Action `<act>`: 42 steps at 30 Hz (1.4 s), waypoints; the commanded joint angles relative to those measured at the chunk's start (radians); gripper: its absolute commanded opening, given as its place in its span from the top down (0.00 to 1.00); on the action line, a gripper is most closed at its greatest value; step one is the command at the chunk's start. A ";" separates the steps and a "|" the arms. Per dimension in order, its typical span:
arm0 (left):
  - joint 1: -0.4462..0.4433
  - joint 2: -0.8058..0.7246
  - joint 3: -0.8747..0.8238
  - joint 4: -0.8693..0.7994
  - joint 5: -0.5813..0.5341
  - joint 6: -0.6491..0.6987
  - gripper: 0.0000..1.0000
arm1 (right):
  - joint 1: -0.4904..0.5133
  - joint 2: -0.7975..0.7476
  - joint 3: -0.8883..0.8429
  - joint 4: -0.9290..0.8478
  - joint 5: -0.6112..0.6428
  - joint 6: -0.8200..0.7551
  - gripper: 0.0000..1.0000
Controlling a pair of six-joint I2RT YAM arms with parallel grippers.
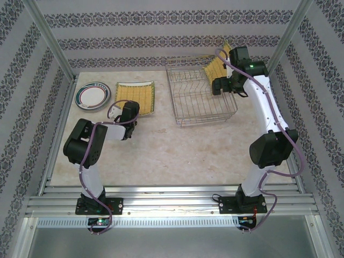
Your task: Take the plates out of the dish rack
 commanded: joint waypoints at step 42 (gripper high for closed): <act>0.015 -0.077 0.261 -0.598 0.117 0.558 0.00 | -0.055 0.129 0.187 -0.001 -0.041 -0.018 0.02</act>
